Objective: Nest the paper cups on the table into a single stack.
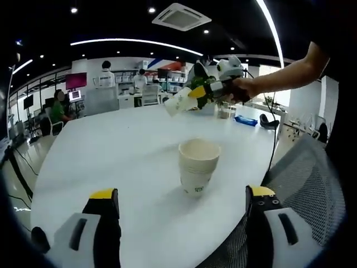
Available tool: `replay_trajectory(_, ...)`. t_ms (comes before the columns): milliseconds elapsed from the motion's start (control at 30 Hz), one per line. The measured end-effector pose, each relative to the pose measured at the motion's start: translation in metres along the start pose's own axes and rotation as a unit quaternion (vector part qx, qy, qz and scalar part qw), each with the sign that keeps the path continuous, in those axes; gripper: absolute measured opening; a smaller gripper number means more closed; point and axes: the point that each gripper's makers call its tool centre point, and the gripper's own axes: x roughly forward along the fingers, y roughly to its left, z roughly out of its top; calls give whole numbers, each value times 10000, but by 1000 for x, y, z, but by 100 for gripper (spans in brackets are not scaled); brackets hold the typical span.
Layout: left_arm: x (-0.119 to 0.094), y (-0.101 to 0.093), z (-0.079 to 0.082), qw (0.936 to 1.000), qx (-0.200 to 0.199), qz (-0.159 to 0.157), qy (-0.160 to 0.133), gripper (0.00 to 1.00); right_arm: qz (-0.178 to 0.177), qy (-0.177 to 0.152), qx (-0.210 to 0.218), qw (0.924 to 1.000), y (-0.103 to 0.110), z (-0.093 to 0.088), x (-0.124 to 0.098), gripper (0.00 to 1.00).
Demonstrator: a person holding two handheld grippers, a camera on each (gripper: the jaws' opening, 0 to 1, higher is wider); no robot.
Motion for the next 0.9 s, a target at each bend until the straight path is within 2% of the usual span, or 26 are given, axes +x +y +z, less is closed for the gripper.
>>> replay_trajectory(200,0,-2,0,10000,23,-38,3,93,208,-59,-245,9995,27,10,-8,0)
replay_trajectory(533,-1,-5,2,10000,50,-69,-2,92,415,-127,-375,9984,61,20,-20,0)
replay_trajectory(900,0,-9,1,9998,104,-158,37,91,812,170,-851,9929,108,3,-27,0)
